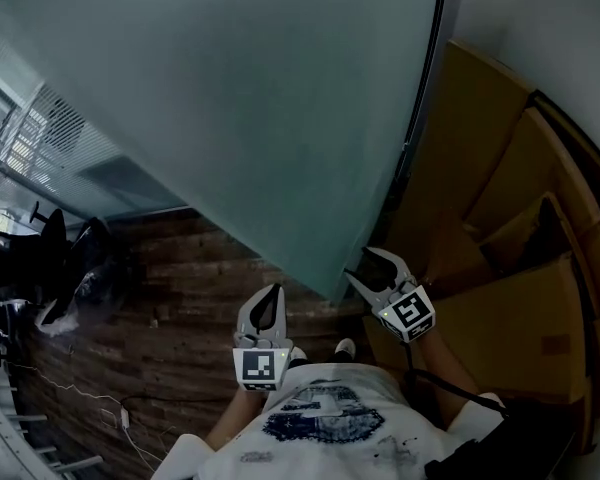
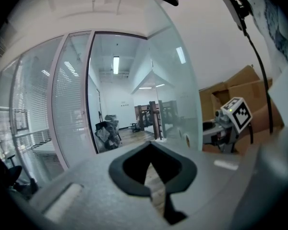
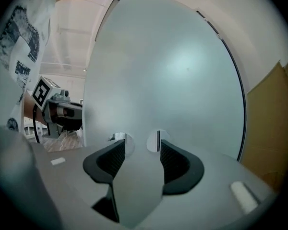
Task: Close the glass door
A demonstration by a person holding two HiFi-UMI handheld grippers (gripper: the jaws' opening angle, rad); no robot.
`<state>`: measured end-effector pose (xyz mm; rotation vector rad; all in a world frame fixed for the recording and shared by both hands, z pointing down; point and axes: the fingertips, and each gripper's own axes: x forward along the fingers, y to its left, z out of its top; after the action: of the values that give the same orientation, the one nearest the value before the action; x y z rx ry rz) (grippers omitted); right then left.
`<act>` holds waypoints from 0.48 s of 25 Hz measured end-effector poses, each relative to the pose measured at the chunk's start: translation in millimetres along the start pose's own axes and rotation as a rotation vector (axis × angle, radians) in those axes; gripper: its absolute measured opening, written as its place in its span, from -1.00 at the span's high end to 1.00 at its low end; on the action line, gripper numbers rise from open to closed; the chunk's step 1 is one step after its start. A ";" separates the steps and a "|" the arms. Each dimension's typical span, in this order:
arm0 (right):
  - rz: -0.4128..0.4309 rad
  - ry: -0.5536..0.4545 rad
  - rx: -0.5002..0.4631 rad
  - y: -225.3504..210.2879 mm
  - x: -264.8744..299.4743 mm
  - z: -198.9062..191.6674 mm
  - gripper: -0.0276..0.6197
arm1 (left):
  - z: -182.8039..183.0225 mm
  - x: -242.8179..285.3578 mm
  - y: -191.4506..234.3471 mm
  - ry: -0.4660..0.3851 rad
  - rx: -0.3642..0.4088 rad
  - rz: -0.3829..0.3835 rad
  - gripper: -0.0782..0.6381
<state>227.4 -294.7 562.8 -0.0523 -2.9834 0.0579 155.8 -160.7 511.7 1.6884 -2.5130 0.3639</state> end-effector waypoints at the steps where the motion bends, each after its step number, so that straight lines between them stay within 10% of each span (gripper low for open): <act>1: 0.016 0.004 -0.010 -0.2 4.1 -0.4 0.20 | 0.6 -1.2 0.4 0.002 0.003 0.004 0.78; 12: 0.077 0.035 -0.059 15.9 52.9 9.1 0.42 | 9.4 -14.8 30.0 -0.001 0.013 0.080 0.78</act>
<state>174.3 -277.2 561.5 -0.1736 -2.9465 -0.0220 134.4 -138.9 495.2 1.5967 -2.5902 0.3867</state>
